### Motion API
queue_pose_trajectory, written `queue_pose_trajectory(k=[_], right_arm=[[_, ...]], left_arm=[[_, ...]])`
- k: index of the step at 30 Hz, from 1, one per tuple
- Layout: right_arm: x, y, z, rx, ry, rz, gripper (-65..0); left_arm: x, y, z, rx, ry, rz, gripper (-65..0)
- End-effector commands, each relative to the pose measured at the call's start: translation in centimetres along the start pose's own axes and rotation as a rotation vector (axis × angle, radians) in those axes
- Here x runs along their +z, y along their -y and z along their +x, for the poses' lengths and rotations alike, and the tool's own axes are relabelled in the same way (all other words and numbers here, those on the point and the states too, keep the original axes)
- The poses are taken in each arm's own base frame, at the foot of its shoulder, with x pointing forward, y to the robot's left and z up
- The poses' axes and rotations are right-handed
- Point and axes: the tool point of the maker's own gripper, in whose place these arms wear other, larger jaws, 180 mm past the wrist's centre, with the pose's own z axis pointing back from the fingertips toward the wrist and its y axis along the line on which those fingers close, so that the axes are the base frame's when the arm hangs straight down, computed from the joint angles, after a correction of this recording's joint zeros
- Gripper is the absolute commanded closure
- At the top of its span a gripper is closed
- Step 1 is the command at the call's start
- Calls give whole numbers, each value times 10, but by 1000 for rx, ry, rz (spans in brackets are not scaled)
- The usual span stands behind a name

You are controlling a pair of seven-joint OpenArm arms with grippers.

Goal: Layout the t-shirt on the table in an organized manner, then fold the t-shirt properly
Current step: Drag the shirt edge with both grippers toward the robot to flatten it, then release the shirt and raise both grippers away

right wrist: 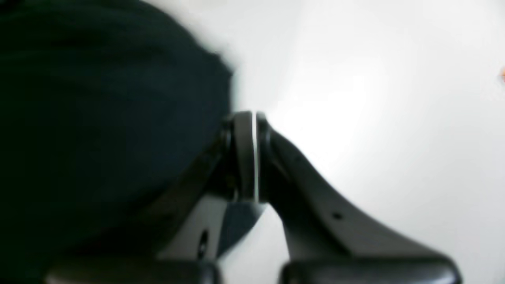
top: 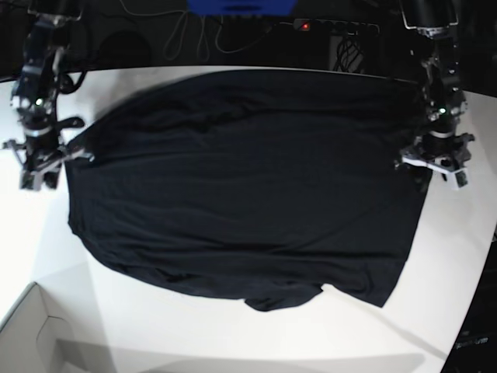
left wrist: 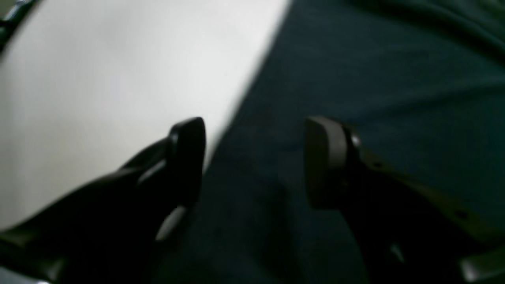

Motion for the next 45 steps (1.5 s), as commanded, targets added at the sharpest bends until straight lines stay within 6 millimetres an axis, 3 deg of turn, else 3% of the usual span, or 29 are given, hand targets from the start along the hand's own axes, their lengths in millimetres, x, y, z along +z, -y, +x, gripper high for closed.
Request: queue_pose_trajectory(k=[1,6,10,14,21,24,26,33,37,42,45], right_arm=[[7,-4,7,-7,32,1,0],[17,-31,-42,-94,-80,28,0],[13,-45,-83,-107,-184,58,0],[18,-42,-109,-112,-247,49,0],[34,-26,-129,-82,-294,27,0],[37,-11,-128,-93,-290,-13,0],[37,-7,-128,-92,-288,-19,0],[32,2,-119,-71,-270,-29,0],[31,1,-94,-60,-205,-26,0],[37,-3,-49,-38,-90,-18,0],[45,-3,-39,-22,-67,-15,0]], left_arm=[[1,-9,17,-3,50,15,-376],[3,-31,21,17,63,67,-376],[4,-34,23,19,69,75,-376],[9,-38,16,13,54,81,-376],[15,-58,14,24,53,128,-379],[16,-61,14,25,54,133,-379],[20,-64,6,19,36,138,-379],[35,-62,10,-6,54,127,-379],[47,-61,9,-30,54,119,-380],[66,-57,4,-16,49,90,-380],[80,-44,-5,46,24,-9,-380]])
